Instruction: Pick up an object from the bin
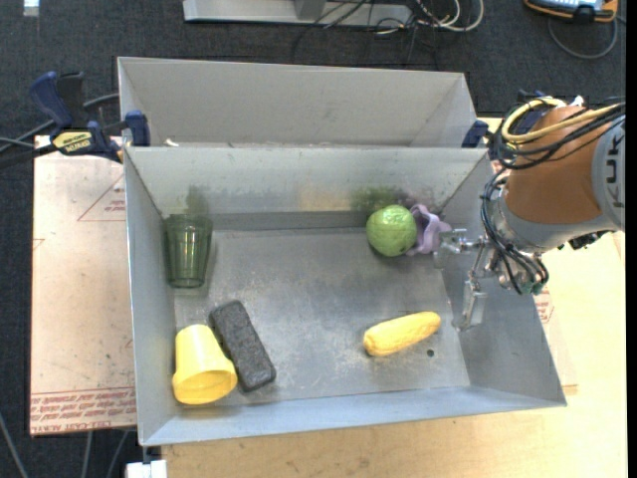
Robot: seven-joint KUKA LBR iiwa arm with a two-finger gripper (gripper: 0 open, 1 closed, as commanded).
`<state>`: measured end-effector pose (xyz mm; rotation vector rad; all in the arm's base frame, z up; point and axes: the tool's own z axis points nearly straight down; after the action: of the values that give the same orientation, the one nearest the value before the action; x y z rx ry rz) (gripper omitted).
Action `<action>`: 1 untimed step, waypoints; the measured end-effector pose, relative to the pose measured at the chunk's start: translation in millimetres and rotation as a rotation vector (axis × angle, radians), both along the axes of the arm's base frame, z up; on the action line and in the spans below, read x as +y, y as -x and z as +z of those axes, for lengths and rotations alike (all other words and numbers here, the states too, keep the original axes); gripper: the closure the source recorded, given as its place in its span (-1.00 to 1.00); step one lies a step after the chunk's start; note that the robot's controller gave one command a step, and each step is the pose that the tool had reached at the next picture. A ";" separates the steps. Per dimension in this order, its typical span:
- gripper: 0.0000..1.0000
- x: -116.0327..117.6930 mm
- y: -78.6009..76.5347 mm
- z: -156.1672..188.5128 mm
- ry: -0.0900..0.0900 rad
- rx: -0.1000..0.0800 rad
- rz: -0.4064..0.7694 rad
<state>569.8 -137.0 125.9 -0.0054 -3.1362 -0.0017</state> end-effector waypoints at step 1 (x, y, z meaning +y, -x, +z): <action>-1.00 0.4 -1.7 4.6 0.001 -0.006 0.003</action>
Offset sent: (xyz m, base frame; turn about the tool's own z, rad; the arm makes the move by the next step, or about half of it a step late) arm -0.0593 0.0232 -0.0503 -0.0460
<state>571.5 -136.6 130.5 -0.0011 -3.1426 0.0001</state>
